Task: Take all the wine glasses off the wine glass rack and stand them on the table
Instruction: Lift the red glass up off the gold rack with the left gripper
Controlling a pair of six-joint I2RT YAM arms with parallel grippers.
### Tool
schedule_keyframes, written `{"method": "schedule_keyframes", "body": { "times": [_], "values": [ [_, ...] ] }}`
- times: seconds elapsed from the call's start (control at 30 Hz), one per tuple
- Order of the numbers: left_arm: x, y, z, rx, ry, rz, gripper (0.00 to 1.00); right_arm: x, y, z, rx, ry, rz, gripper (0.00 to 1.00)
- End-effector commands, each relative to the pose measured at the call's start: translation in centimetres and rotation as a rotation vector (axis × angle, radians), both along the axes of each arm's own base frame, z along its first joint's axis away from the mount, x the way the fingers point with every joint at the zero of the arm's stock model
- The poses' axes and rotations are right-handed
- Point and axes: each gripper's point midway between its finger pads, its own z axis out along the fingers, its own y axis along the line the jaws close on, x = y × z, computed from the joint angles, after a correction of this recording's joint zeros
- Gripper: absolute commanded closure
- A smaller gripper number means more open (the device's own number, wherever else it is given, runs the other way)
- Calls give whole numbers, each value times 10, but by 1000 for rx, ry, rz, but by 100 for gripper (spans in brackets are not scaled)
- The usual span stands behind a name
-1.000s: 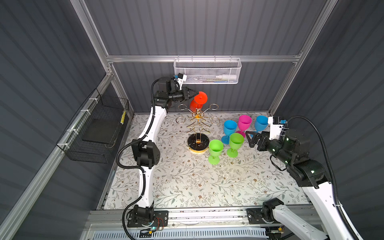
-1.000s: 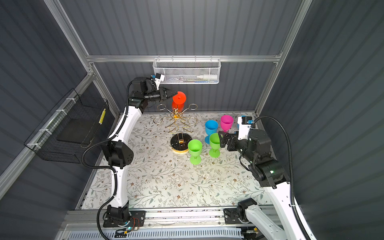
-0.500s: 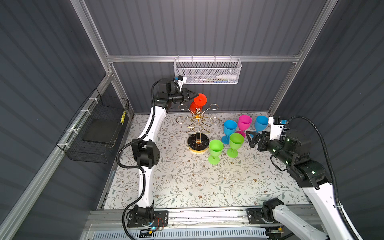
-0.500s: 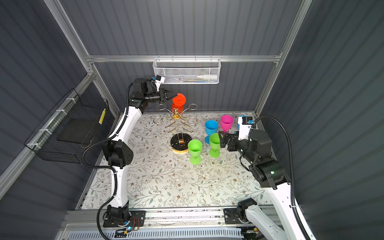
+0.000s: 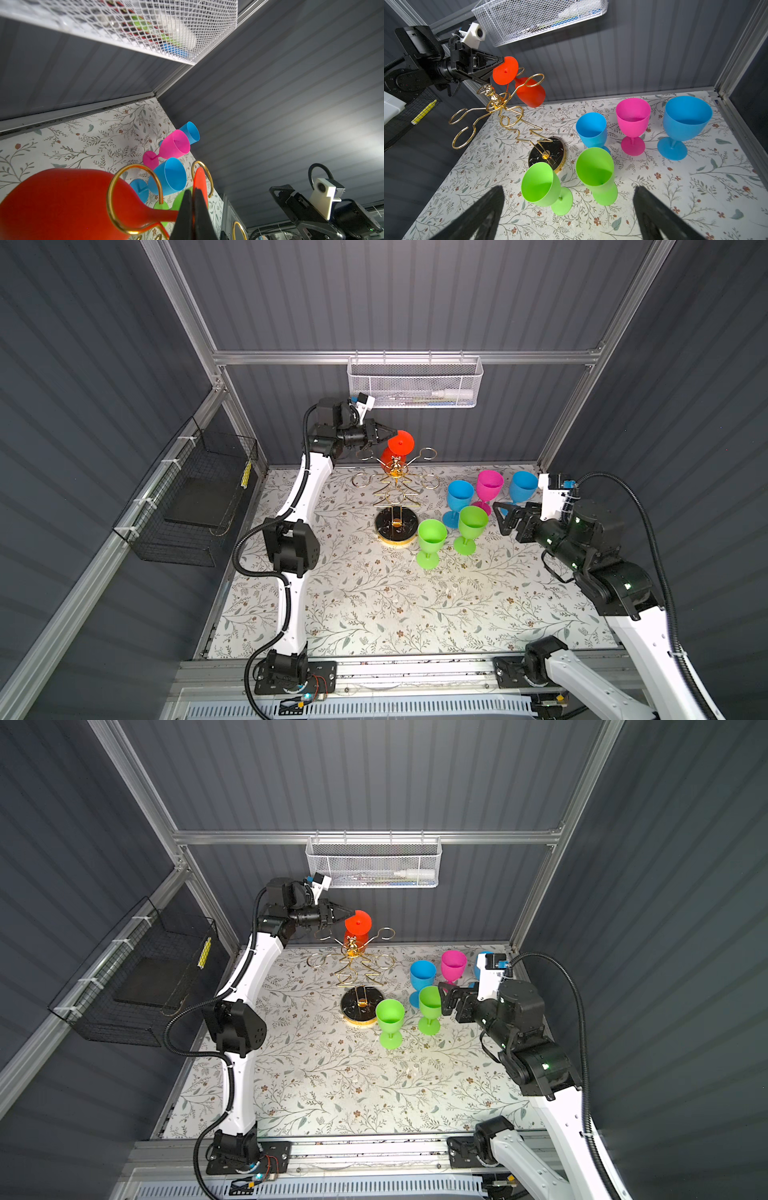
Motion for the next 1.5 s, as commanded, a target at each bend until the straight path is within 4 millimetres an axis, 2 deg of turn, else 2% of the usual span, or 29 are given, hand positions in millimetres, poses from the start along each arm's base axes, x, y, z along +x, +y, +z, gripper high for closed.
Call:
{"method": "schedule_keyframes", "body": {
  "times": [0.0, 0.3, 0.87, 1.47],
  "values": [
    [-6, -2, -1, 15, -11, -34, 100, -3, -3, 6, -8, -22, -9, 2],
    [-12, -4, 0, 12, -18, -54, 100, -3, -3, 7, -7, -23, -11, 2],
    [-17, -18, 23, -55, -61, -104, 100, -4, -4, 9, -7, -26, -16, 2],
    [-9, -19, 63, -151, -174, -74, 100, -5, -6, 14, -10, -37, -19, 1]
  ]
}}
